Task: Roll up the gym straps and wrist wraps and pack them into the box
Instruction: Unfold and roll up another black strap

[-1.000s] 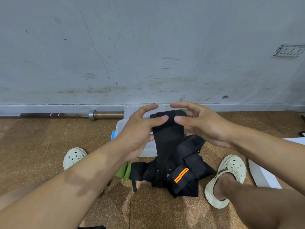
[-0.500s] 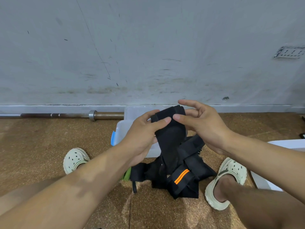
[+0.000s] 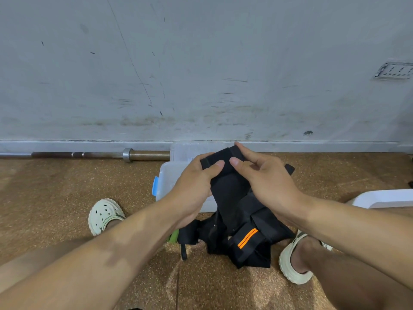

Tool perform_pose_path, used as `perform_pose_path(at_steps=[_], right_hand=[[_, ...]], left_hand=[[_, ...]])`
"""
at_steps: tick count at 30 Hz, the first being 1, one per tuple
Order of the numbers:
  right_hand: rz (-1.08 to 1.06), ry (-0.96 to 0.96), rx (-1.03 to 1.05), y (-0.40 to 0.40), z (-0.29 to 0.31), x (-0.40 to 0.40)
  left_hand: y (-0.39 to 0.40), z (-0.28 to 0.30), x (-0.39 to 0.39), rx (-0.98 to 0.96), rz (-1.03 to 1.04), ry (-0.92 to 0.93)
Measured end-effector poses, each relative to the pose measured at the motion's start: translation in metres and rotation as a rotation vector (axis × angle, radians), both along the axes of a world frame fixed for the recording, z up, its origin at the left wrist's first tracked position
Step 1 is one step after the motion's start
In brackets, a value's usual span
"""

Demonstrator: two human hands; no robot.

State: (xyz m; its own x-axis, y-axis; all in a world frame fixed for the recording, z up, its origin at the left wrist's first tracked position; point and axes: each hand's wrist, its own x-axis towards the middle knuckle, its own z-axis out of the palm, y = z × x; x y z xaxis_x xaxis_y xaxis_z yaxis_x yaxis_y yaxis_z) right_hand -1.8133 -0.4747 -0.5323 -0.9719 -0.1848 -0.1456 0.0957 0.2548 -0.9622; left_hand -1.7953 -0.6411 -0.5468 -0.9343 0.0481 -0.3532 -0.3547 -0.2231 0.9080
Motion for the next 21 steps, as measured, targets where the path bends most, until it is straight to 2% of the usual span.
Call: perform_pose_path(at_steps=[4, 7, 11, 15, 18, 21], right_hand=[[0.040, 0.014, -0.060, 0.003, 0.006, -0.008], [0.116, 0.028, -0.013, 0.010, 0.011, -0.017], [0.093, 0.099, -0.009, 0.016, 0.015, -0.017], [0.062, 0.160, -0.048, 0.017, 0.017, -0.017], [0.077, 0.180, -0.066, 0.018, 0.018, -0.018], [0.121, 0.191, -0.093, 0.019, 0.016, -0.019]], left_hand=[[-0.003, 0.005, 0.000, -0.017, -0.009, 0.054], [-0.005, 0.008, -0.002, -0.070, -0.013, 0.086], [-0.001, 0.013, 0.000, -0.087, 0.014, 0.110], [-0.002, 0.022, -0.003, -0.004, 0.026, -0.001], [-0.003, 0.028, -0.001, -0.029, -0.114, -0.033], [-0.004, 0.027, 0.000, 0.000, -0.137, -0.044]])
